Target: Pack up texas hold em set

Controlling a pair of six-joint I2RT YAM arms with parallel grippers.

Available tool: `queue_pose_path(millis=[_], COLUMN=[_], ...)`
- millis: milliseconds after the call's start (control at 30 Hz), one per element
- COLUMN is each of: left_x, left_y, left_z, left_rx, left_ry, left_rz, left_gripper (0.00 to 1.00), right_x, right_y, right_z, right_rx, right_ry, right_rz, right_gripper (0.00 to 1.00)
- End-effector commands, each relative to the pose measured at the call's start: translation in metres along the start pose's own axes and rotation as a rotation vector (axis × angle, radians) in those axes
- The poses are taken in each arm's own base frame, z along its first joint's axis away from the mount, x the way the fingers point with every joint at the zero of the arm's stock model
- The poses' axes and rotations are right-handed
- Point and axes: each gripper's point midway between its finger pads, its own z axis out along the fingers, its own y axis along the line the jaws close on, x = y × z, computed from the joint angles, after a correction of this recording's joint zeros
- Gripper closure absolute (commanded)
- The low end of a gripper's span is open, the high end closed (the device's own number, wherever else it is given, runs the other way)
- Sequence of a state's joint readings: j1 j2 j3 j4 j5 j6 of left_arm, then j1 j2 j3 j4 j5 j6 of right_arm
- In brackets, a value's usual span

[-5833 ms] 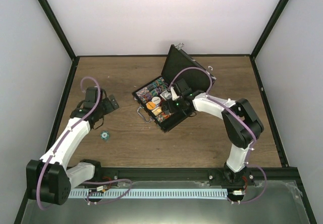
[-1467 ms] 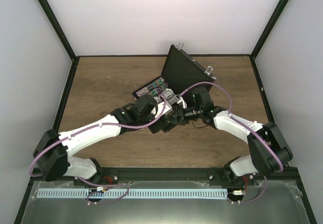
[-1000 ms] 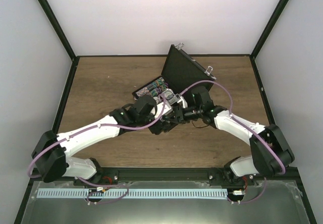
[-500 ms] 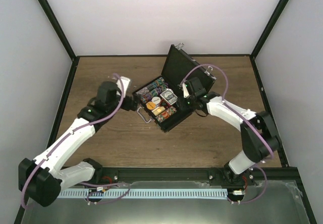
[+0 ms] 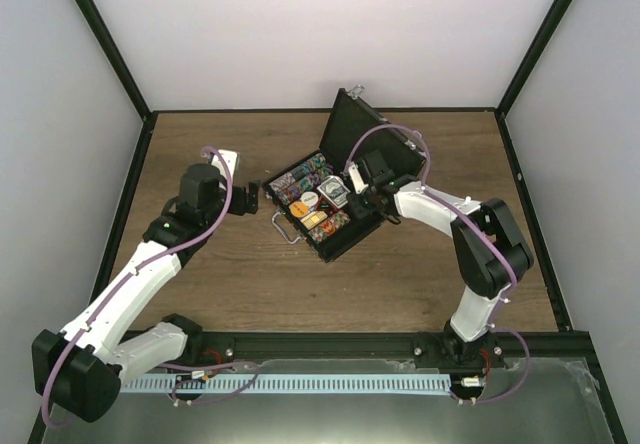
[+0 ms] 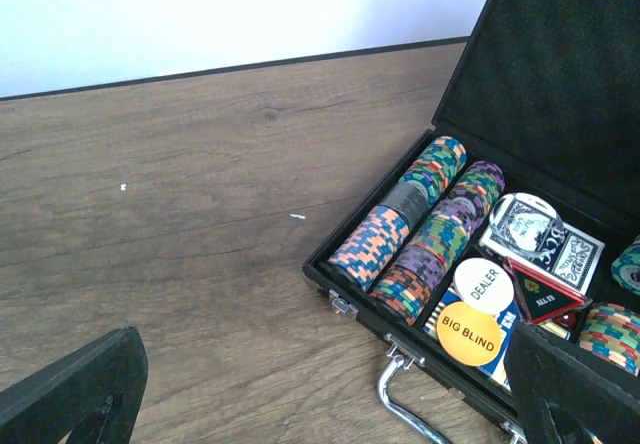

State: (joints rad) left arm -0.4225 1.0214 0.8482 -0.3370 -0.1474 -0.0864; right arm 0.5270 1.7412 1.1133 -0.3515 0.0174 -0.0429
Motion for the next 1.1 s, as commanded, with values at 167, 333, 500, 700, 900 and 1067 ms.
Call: queue_pose_path(millis=[167, 333, 500, 700, 900, 1067], left_x=[0.003, 0.008, 0.011, 0.013, 0.011, 0.011], left_y=[-0.001, -0.005, -0.007, -0.006, -0.005, -0.006], left_z=[0.002, 0.006, 0.008, 0.009, 0.008, 0.007], left_rx=[0.012, 0.028, 0.037, 0.032, 0.031, 0.034], left_ry=[-0.001, 0.025, 0.036, 0.042, 0.034, 0.034], left_rz=[-0.010, -0.007, -0.006, -0.005, -0.006, -0.008], left_gripper=[0.00, 0.00, 0.00, 0.00, 0.00, 0.00], right_x=[0.001, 0.002, -0.005, -0.012, -0.028, -0.025], right_y=[0.016, 0.016, 0.019, 0.013, 0.007, 0.010], right_z=[0.003, -0.003, -0.009, -0.020, -0.038, -0.030], right_rx=[-0.081, -0.082, -0.103, -0.073, -0.148, -0.217], right_ry=[0.035, 0.036, 0.010, -0.014, -0.086, -0.070], right_rz=[-0.051, -0.035, -0.034, -0.013, 0.065, 0.100], right_gripper=[0.63, 0.55, 0.41, 0.32, 0.32, 0.22])
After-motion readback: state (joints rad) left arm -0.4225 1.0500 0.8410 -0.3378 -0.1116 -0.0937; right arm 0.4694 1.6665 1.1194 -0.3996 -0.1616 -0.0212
